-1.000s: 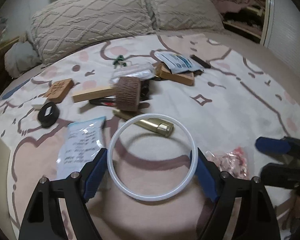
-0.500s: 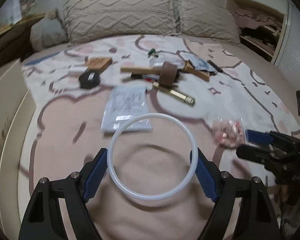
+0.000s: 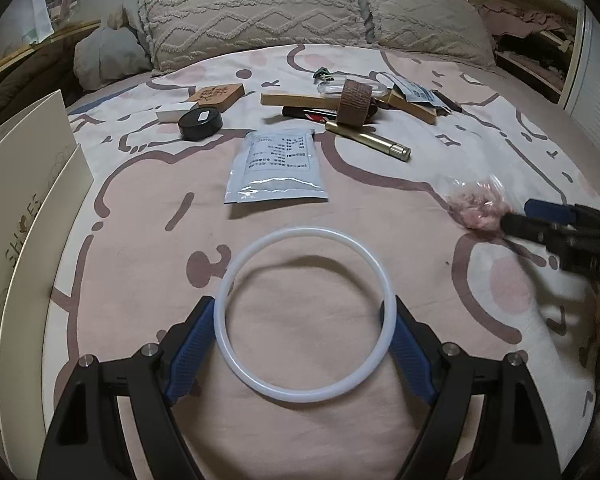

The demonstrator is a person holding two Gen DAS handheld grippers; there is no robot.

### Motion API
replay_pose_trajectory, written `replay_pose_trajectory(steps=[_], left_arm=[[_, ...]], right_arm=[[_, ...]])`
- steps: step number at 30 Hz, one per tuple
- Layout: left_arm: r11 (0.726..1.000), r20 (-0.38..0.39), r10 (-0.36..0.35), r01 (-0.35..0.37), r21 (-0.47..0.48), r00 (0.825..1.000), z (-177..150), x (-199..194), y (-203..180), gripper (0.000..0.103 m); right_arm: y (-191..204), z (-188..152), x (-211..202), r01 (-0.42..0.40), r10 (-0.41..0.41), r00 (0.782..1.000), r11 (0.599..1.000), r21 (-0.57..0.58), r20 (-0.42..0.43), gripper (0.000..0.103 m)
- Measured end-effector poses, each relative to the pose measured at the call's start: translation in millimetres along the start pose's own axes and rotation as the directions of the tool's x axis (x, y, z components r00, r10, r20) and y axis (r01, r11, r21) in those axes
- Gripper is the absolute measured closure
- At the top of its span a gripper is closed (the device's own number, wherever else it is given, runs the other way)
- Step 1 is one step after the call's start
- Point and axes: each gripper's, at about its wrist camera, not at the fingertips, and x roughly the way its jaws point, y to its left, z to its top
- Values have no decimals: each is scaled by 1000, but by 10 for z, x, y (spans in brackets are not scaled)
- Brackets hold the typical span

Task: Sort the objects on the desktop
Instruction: 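Open the right gripper over the pink bag while the left gripper lifts the white ring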

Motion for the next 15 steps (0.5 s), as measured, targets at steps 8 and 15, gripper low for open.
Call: replay_pose_trajectory(steps=[8,15], left_arm=[[999,3,-10,11,-41,1000,-21,26,24,19],[998,0,-11,11,-55,1000,-31,18,-16,12]], right_arm=[[-207,81,-23,-50,47,998,994,100,32,31],[92,100,-79,-152,151,987,988,0,59,31]])
